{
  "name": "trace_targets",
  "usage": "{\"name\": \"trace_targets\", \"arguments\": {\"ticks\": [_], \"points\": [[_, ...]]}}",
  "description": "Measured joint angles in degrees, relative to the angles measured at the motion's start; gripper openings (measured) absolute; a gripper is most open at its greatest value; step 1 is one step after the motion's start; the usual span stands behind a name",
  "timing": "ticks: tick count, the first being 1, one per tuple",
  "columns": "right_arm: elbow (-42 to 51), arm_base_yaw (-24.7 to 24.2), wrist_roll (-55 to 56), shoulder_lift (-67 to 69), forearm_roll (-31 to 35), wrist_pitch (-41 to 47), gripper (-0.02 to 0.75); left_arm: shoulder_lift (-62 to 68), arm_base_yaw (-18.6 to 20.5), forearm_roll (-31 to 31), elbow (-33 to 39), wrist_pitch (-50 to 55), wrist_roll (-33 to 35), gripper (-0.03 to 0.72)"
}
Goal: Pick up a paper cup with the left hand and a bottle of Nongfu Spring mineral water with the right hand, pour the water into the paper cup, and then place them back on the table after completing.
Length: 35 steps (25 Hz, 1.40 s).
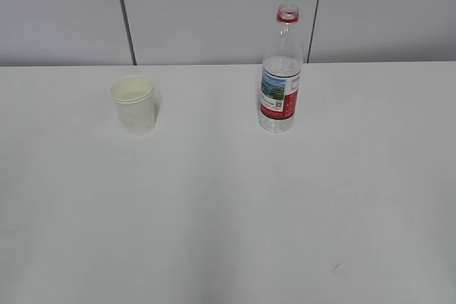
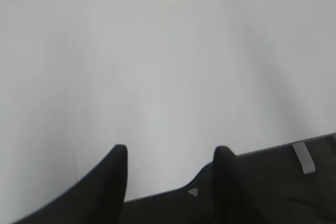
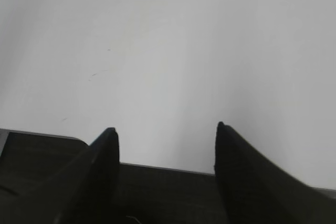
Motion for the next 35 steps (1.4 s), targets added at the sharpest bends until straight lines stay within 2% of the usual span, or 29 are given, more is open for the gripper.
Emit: {"name": "trace_targets", "arguments": {"ticks": [6, 12, 16, 20, 28, 35], "points": [[2.0, 0.0, 0.0, -7.6, -0.2, 0.4, 0.429, -8.3, 0.0, 0.0, 1.8, 0.6, 0.9, 0.331], [2.2, 0.0, -0.8, -7.5, -0.9, -0.3, 0.429, -8.7, 0.0, -0.3, 5.8, 0.0, 3.4, 0.325], [3.8, 0.0, -2.3, -7.5, -1.9, -5.0, 0.429, -8.8, 0.0, -0.2, 7.0, -4.9, 4.0, 0.316], [4.5, 0.0, -2.7, -7.5, -1.9, -5.9, 0.429, -8.8, 0.0, -0.5, 9.0, -9.0, 4.1, 0.312], [4.5, -0.1, -2.8, -7.5, -2.1, -6.1, 0.428, -8.8, 0.0, -0.5, 9.2, -9.7, 4.1, 0.311], [4.6, -8.1, -2.8, -7.5, -2.9, -6.2, 0.428, -8.8, 4.2, -0.4, 9.2, -9.7, 4.1, 0.311]]}}
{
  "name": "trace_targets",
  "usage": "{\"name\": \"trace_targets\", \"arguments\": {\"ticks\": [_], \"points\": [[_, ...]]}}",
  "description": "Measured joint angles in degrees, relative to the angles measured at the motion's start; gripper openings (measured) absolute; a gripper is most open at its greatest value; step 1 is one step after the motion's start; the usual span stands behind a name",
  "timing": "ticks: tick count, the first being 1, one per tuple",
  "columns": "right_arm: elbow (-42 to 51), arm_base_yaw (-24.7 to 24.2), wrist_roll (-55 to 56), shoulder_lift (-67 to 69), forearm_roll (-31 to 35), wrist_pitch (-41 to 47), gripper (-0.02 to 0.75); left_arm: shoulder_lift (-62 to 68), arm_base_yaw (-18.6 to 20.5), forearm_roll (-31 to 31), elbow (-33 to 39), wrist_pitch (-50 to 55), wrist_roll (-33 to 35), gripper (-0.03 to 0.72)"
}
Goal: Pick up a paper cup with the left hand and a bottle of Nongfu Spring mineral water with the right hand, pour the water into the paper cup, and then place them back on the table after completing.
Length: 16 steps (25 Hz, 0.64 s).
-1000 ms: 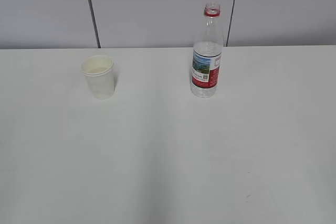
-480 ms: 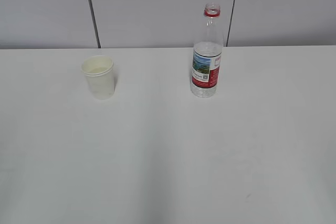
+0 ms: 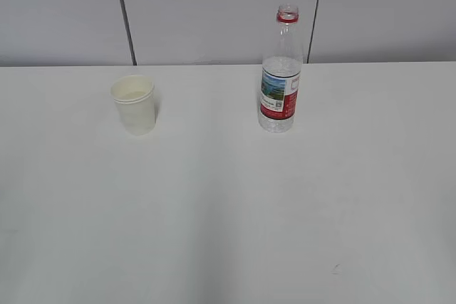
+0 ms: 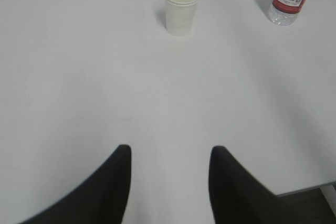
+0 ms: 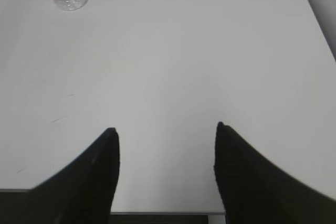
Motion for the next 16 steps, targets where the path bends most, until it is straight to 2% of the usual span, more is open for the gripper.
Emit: {"name": "trace_targets", "arguments": {"ticks": [16], "points": [[0.0, -1.1, 0.0, 0.0, -0.1, -0.1, 0.428, 0.0, 0.4, 0.0, 0.0, 0.0, 0.0, 0.311]]}}
